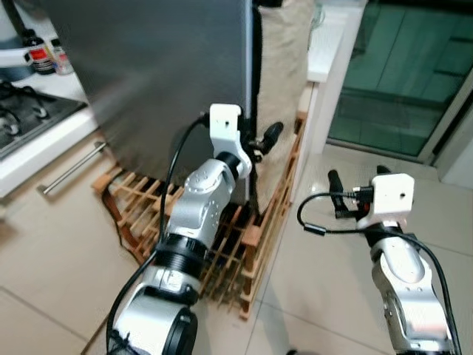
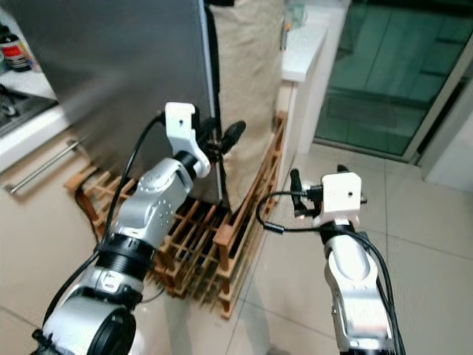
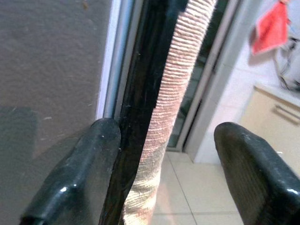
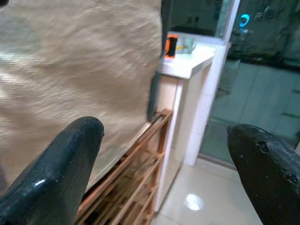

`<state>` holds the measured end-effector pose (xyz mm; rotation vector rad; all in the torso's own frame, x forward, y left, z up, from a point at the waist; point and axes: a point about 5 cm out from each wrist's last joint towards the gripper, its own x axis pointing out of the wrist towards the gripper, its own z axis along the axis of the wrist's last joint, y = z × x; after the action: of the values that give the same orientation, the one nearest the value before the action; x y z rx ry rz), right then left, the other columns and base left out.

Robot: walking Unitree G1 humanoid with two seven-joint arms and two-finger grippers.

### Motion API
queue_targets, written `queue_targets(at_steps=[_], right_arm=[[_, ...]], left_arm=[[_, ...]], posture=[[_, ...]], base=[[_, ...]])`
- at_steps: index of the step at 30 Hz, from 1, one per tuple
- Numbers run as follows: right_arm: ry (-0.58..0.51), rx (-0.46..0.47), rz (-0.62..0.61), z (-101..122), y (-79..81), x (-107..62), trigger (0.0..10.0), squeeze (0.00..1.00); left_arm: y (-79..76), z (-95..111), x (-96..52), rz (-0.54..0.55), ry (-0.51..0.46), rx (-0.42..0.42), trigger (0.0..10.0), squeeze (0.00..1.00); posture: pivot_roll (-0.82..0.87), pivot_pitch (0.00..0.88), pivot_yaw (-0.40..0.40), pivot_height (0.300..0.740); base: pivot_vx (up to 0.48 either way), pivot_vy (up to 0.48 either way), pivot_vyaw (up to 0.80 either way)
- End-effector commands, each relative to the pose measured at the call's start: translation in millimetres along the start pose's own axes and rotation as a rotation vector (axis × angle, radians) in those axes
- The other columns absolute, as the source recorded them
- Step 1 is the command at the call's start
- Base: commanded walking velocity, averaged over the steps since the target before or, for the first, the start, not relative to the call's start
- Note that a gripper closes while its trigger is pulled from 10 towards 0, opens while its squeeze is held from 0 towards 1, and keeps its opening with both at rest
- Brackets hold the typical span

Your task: Restocking fridge

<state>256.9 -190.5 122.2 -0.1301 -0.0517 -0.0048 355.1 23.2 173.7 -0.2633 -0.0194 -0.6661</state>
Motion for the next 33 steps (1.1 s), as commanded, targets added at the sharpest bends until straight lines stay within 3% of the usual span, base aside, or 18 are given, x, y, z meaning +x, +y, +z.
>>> queue_targets(at_steps=[1, 3, 4, 8, 12, 13, 23, 28, 31, 33], right_arm=[[0.013, 0.006, -0.041, -2, -5.8, -4.2, 10.0, 0.86], [0.013, 0.006, -0.044, -2, -6.2, -4.9, 10.0, 0.86], [0.014, 0.004, -0.046, -2, -6.7, -5.2, 10.0, 0.85], [0.019, -0.002, -0.042, -3, -8.3, -4.6, 10.0, 0.83], [0.023, -0.005, -0.021, -3, -6.4, -0.6, 10.0, 0.83], [0.023, -0.005, -0.015, -3, -4.9, 0.6, 10.0, 0.83], [0.018, 0.0, -0.013, -3, -1.5, 2.5, 10.0, 0.82], [0.02, 0.003, -0.011, -4, -1.4, 0.7, 10.0, 0.82], [0.031, 0.005, -0.012, -6, -3.3, -1.0, 10.0, 0.83], [0.039, 0.004, -0.009, -9, -2.7, -1.9, 10.0, 0.82]], left_arm=[[-55.7, -7, 21.3, -0.213, 0.043, 0.008, 6.2, 0.0], [-55.8, -8, 22.1, -0.21, 0.045, 0.015, 6.2, 0.0], [-52.0, -9, 21.5, -0.19, 0.046, 0.014, 10.0, 0.0], [-37.6, -11, 17.6, -0.125, 0.045, 0.005, 10.0, 0.0], [-34.6, -14, 16.8, -0.103, 0.048, 0.012, 10.0, 0.02], [-36.1, -14, 17.5, -0.118, 0.042, 0.007, 10.0, 1.0], [-42.3, -12, 19.4, -0.18, 0.024, -0.011, 10.0, 1.0], [-53.6, -9, 21.8, -0.238, 0.01, -0.035, 10.0, 1.0], [-80.7, 0, 27.8, -0.384, -0.022, -0.076, 10.0, 1.0], [-106.4, 8, 28.7, -0.536, -0.046, -0.096, 10.0, 1.0]], posture=[[-0.33, 0.0, 0.109, 0.74], [-0.33, 0.0, 0.109, 0.74], [-0.32, 0.0, 0.103, 0.74], [-0.3, 0.0, 0.086, 0.74], [-0.28, 0.0, 0.078, 0.74], [-0.28, 0.0, 0.078, 0.74], [-0.29, 0.0, 0.088, 0.74], [-0.28, 0.0, 0.082, 0.74], [-0.28, 0.0, 0.08, 0.74], [-0.29, 0.0, 0.082, 0.74]], base=[[0.0, 0.0, 0.0], [0.0, 0.0, 0.0], [0.0, 0.0, 0.0], [0.0, 0.0, 0.0], [0.0, 0.0, 0.0], [0.0, 0.0, 0.0], [0.0, 0.0, 0.0], [0.0, 0.0, 0.0], [0.0, 0.0, 0.0], [0.0, 0.0, 0.0]])
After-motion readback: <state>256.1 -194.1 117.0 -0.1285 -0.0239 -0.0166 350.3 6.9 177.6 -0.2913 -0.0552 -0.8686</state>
